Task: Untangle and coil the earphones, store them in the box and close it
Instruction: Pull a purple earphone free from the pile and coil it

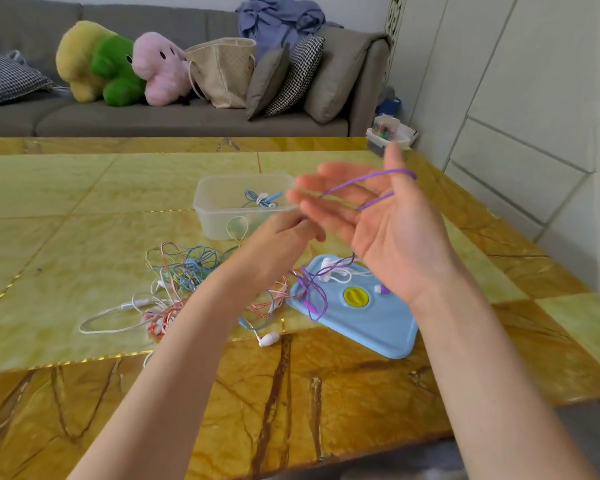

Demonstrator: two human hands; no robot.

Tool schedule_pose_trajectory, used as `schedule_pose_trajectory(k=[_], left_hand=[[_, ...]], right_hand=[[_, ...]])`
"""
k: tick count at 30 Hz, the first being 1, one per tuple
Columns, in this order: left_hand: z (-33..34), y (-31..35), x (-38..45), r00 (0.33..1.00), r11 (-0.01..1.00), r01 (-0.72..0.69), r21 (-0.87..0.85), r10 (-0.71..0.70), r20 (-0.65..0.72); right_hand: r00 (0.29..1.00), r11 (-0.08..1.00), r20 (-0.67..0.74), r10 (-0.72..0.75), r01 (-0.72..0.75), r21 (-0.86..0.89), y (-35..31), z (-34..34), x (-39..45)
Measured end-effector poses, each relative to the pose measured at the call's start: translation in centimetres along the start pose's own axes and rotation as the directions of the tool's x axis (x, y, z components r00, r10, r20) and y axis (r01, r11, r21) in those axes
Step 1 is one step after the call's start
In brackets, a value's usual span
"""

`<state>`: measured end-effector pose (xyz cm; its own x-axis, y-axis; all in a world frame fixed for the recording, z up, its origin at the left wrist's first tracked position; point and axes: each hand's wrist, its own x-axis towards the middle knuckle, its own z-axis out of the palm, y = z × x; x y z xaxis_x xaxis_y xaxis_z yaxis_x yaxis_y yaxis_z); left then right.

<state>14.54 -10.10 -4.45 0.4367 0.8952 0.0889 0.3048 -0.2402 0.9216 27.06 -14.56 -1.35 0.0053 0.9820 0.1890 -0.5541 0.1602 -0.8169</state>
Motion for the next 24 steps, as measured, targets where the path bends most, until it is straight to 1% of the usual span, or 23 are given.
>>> schedule_pose_trajectory(k=[1, 2, 3, 4, 5, 6, 7, 8, 9, 10, 12, 13, 14, 15, 16, 17, 19, 20, 21, 22, 24], left_hand=[[0.0, 0.1, 0.1, 1.0, 1.0, 0.001, -0.013, -0.001, 0.0], [-0.2, 0.0, 0.2, 1.0, 0.999, 0.001, -0.047, -0.001, 0.005], [-0.5, 0.0, 0.1, 1.0, 0.995, 0.005, -0.096, -0.005, 0.002], [-0.8, 0.0, 0.1, 1.0, 0.991, -0.003, -0.13, 0.001, -0.017], [-1.2, -0.2, 0.0, 0.999, 0.99, -0.01, -0.138, 0.003, -0.049], [-1.5, -0.2, 0.0, 0.996, 0.992, -0.025, -0.122, 0.013, -0.092], [-1.9, -0.2, 0.0, 0.99, 0.992, -0.042, -0.12, 0.025, -0.141], [-2.3, -0.1, -0.1, 0.981, 0.987, -0.06, -0.148, 0.031, -0.193], [-2.6, 0.0, -0.2, 0.971, 0.975, -0.071, -0.212, 0.019, -0.239], [-2.8, 0.1, -0.4, 0.961, 0.956, -0.088, -0.279, 0.007, -0.278], [-3.2, 0.5, -0.7, 0.95, 0.93, -0.124, -0.346, 0.01, -0.312], [-3.2, 0.6, -0.8, 0.952, 0.925, -0.131, -0.357, 0.017, -0.305], [-3.1, 0.6, -0.9, 0.96, 0.925, -0.124, -0.358, 0.02, -0.281], [-2.9, 0.7, -0.8, 0.968, 0.935, -0.105, -0.338, 0.018, -0.25], [-2.7, 0.6, -0.8, 0.976, 0.956, -0.079, -0.283, 0.016, -0.217], [-2.4, 0.5, -0.7, 0.983, 0.978, -0.048, -0.205, 0.01, -0.183], [-1.9, 0.1, -0.5, 0.991, 0.999, 0.013, -0.053, -0.02, -0.132], [-1.6, 0.0, -0.3, 0.992, 0.999, 0.047, -0.024, -0.05, -0.113], [-1.4, -0.1, -0.3, 0.993, 0.996, 0.082, -0.04, -0.085, -0.08], [-1.2, 0.0, -0.3, 0.993, 0.989, 0.108, -0.098, -0.111, -0.028], [-0.7, 0.3, -0.3, 0.991, 0.964, 0.129, -0.233, -0.115, 0.074]], right_hand=[[0.991, 0.996, -0.118, -0.067, 0.073, 0.046, 0.2, -0.5, 0.3], [0.958, 0.986, -0.237, -0.161, 0.167, 0.005, 0.3, -1.2, 0.7], [0.912, 0.964, -0.316, -0.262, 0.235, -0.123, 0.4, -1.7, 0.9], [0.868, 0.905, -0.335, -0.365, 0.247, -0.346, 0.5, -2.2, 1.1], [0.84, 0.782, -0.3, -0.452, 0.21, -0.587, 0.7, -2.6, 1.2], [0.827, 0.616, -0.242, -0.506, 0.15, -0.774, 0.9, -3.0, 1.2], [0.822, 0.451, -0.183, -0.539, 0.099, -0.887, 1.1, -3.5, 1.1], [0.821, 0.303, -0.119, -0.559, 0.069, -0.95, 1.3, -3.8, 1.1], [0.828, 0.174, -0.057, -0.558, 0.05, -0.983, 1.4, -4.1, 1.1], [0.842, 0.07, -0.009, -0.539, 0.035, -0.997, 1.4, -4.2, 1.0], [0.882, -0.084, 0.011, -0.471, -0.032, -0.996, 1.6, -4.4, 1.0], [0.911, -0.138, -0.004, -0.413, -0.067, -0.988, 1.7, -4.4, 1.0], [0.941, -0.158, -0.029, -0.336, -0.087, -0.984, 1.8, -4.3, 0.9], [0.966, -0.133, -0.051, -0.254, -0.087, -0.987, 1.9, -4.1, 0.8], [0.981, -0.068, -0.066, -0.182, -0.08, -0.995, 1.9, -3.8, 0.7], [0.987, 0.032, -0.082, -0.135, -0.079, -0.996, 1.9, -3.6, 0.7], [0.988, 0.238, -0.111, -0.11, -0.082, -0.968, 1.7, -3.1, 0.5], [0.987, 0.292, -0.116, -0.109, -0.08, -0.953, 1.5, -3.0, 0.4], [0.989, 0.32, -0.116, -0.095, -0.08, -0.944, 1.2, -3.0, 0.4], [0.992, 0.339, -0.108, -0.072, -0.078, -0.938, 1.0, -2.9, 0.4], [0.998, 0.37, -0.068, -0.015, -0.058, -0.927, 1.1, -2.8, 0.5]])
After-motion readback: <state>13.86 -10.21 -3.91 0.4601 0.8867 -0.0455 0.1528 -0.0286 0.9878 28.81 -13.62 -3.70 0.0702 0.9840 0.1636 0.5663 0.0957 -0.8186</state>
